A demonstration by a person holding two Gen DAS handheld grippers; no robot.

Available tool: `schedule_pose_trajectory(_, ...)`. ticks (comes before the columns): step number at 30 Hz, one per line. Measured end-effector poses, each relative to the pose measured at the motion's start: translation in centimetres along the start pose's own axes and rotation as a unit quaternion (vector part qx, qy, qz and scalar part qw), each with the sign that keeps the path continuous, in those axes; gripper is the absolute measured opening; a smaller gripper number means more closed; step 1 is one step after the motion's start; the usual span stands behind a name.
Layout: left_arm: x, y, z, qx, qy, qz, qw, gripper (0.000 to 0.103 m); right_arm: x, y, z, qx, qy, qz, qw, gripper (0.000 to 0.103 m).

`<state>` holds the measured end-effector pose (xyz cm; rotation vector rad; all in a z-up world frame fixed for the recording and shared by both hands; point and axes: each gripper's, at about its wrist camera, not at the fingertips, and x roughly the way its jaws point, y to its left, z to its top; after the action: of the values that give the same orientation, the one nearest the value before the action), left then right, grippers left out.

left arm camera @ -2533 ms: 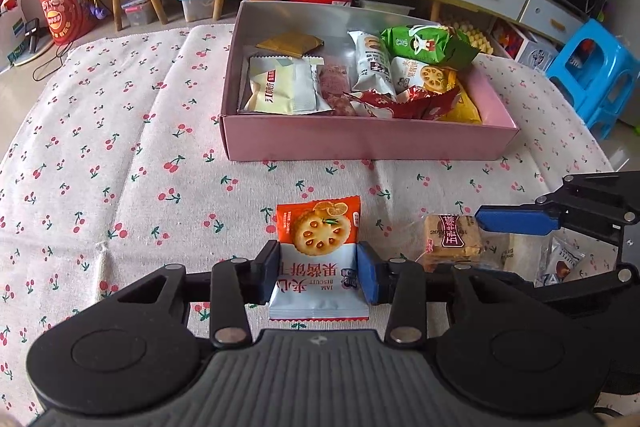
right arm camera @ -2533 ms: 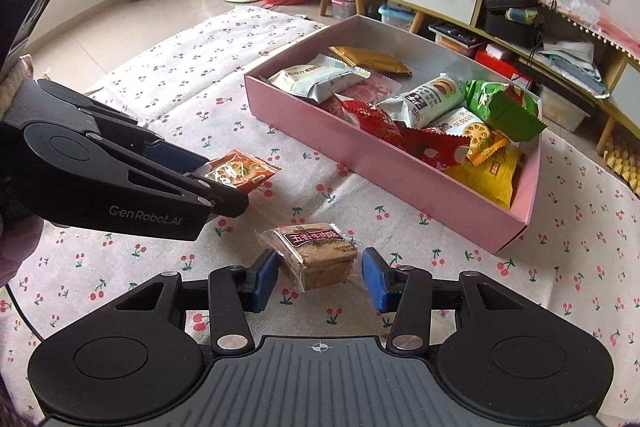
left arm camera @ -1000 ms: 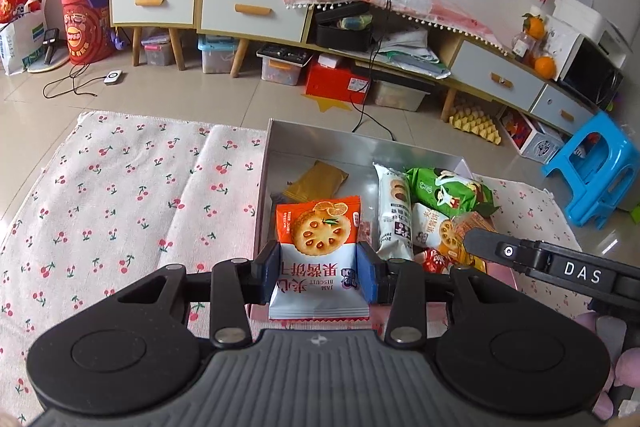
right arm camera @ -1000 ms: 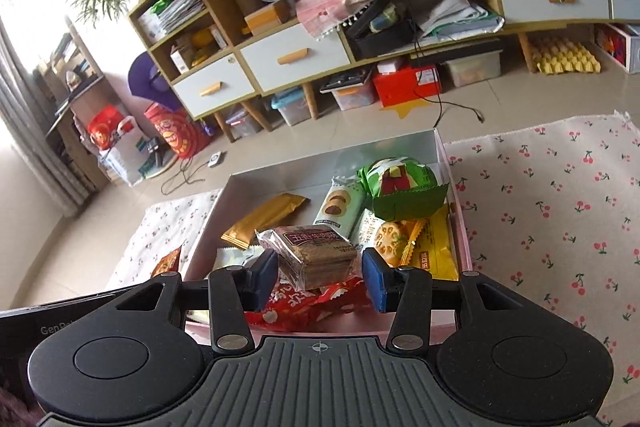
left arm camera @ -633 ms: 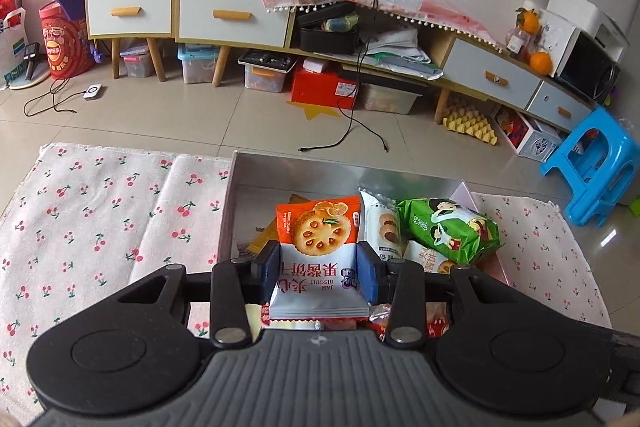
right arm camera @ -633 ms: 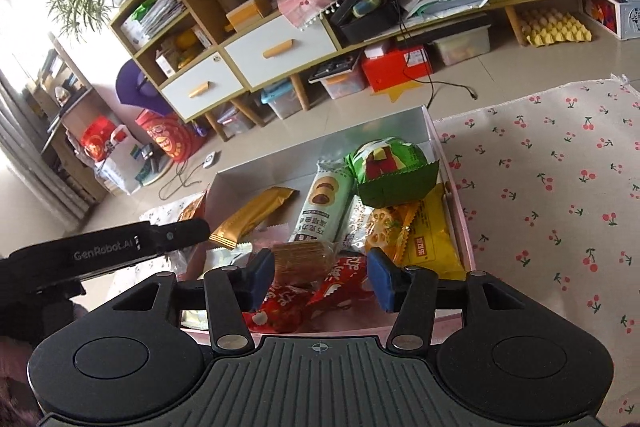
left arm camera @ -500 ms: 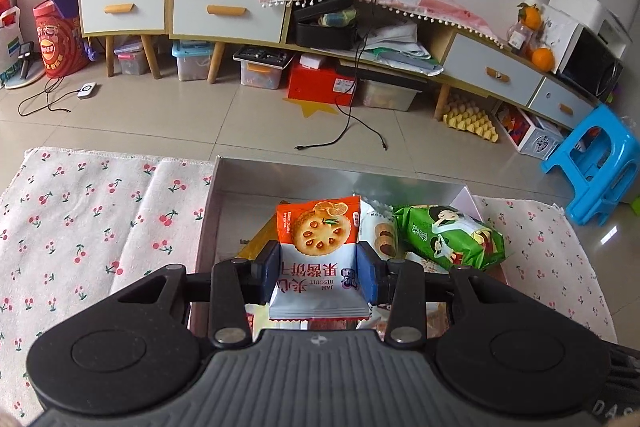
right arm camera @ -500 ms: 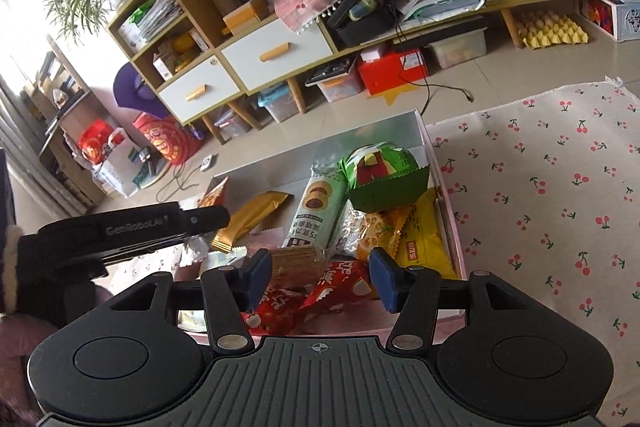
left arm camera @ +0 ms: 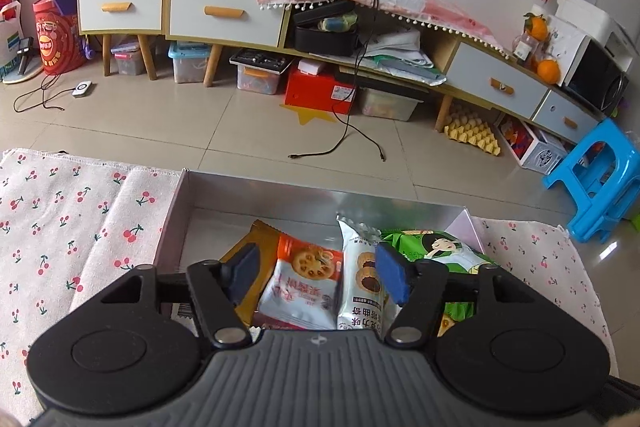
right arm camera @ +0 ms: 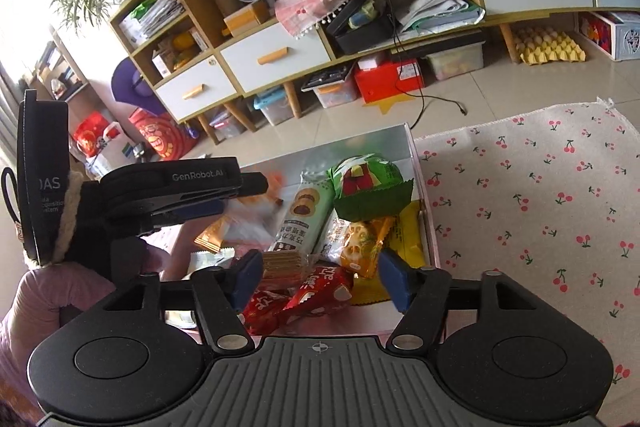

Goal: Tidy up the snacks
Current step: 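Carry the lotus packet and cake packet into the pink box and open both grippers, then move the left gripper to the clear-wrapped bread roll while the right moves to the small white packet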

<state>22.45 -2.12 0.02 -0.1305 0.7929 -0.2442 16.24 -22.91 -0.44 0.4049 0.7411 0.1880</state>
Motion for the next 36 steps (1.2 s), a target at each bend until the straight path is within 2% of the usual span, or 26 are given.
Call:
schedule_pose_trajectory(6,-0.8,0.1,-0.3,0.018,0.012,0.014,0.9997,0.071,-0.5,-0.1,0.2,0.004,-0.003,-0.004,1.0,0.071)
schedule_pose_trajectory(12,-2.6,0.0,-0.5,0.036,0.004,0.021,0.9991,0.078,-1.4,0.1,0.4,-0.004,-0.009,-0.014,1.0,0.073)
schedule_pose_trajectory(15,-3.5,0.0,-0.7,0.043,-0.001,0.027,0.9987,0.082,-2.1,0.1,0.4,-0.01,-0.016,-0.022,1.0,0.078)
schedule_pose_trajectory(19,-4.6,0.1,-1.1,0.042,-0.005,0.025,0.9988,0.085,-3.0,0.0,0.5,-0.016,-0.018,-0.022,0.999,0.079)
schedule_pose_trajectory(30,-6.6,0.1,-3.2,0.044,0.005,0.022,0.9988,0.091,-5.2,1.0,-0.2,-0.069,-0.02,-0.036,0.997,0.08)
schedule_pose_trajectory(36,-7.7,-0.2,-4.5,0.057,0.017,0.032,0.9977,0.098,-5.7,1.6,-1.4,-0.101,-0.008,-0.047,0.994,0.08)
